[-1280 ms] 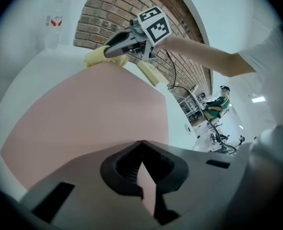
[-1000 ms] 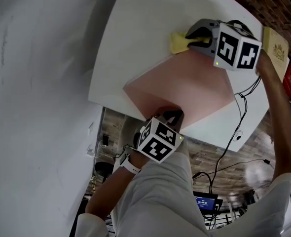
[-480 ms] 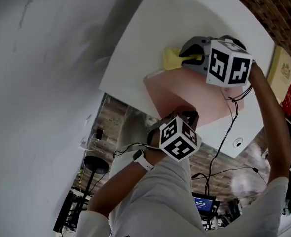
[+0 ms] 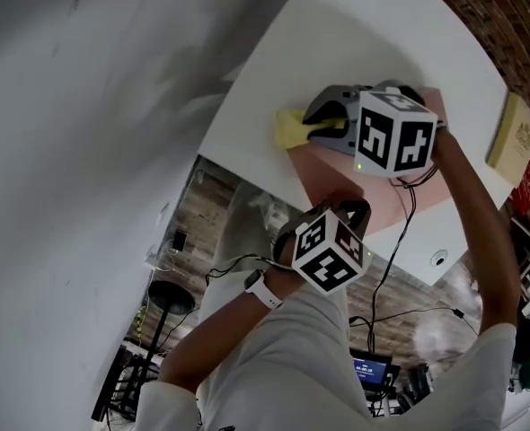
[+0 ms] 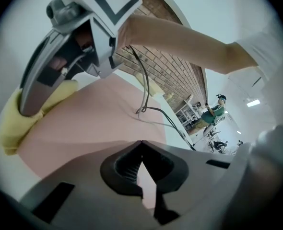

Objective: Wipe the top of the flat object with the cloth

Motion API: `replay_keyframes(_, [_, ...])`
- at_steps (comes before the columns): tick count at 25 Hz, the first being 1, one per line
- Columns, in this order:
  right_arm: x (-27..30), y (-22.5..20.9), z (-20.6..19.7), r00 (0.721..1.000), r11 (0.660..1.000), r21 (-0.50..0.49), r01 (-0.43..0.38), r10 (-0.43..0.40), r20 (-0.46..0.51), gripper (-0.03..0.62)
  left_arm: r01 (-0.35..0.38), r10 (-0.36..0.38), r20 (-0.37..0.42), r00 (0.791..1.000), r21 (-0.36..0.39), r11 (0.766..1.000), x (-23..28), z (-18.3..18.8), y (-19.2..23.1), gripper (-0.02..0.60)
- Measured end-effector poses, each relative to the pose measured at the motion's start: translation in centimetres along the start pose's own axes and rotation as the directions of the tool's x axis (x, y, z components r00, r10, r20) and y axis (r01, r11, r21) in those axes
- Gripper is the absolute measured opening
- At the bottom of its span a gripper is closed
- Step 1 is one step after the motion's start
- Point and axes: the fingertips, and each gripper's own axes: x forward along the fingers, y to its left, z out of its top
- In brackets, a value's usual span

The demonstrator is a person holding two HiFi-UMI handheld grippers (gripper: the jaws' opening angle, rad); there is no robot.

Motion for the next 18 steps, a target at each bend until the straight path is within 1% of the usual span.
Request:
replay_keyframes(2, [0.6,0.6,1.3,0.999,1.000,0.008,0.003,-0.003,0.033,0.060,-0.007,0.007,0.016,1.000,-0.010,1.000,-1.6,-0.4,0.4,0.018])
replay_keyframes(4, [0.8,0.8,2.7,0.996,0.999,0.022,0.030,-0.031,0.079,0.060,-0.013,0.014,0.029,0.999,-0.014,1.000,-3.1,-0.6,0.7,0.018])
replay_keyframes(6, [0.4,0.8,4.1,0.987,0.996,0.052,0.079,-0.085,0.136,0.060,-0.020,0.020,0.040,0.999,-0.004,1.000,-4.6,-0.6,1.0,0.018])
replay_keyframes(8, [-0.8,0.5,5.7,0.966,0.985,0.103,0.138,-0.157,0.204,0.060,-0.025,0.025,0.051,0.998,0.007,1.000,-5.9,-0.4,1.3,0.018])
replay_keyframes(9, [-1.6,0.2,6.4,0.950,0.976,0.139,0.171,-0.200,0.239,0.060,-0.027,0.026,0.055,0.998,0.014,1.000,-6.6,-0.4,1.4,0.018])
replay_keyframes(11, [-3.5,0.0,7.6,0.909,0.947,0.220,0.234,-0.293,0.296,0.060,-0.029,0.027,0.056,0.998,0.032,0.999,-7.9,-0.3,1.6,0.018])
replay_keyframes(14, [-6.1,0.3,8.4,0.843,0.892,0.326,0.312,-0.418,0.338,0.060,-0.036,0.033,0.048,0.998,0.062,0.997,-9.5,-0.3,1.9,0.018])
replay_keyframes(16, [-7.8,0.6,8.5,0.794,0.845,0.391,0.366,-0.502,0.342,0.060,-0.044,0.041,0.041,0.998,0.077,0.996,-10.6,-0.5,2.4,0.018])
replay_keyframes(18, [-9.5,1.1,8.3,0.732,0.782,0.466,0.414,-0.591,0.339,0.060,-0.052,0.048,0.042,0.998,0.087,0.995,-11.5,-0.6,3.1,0.018])
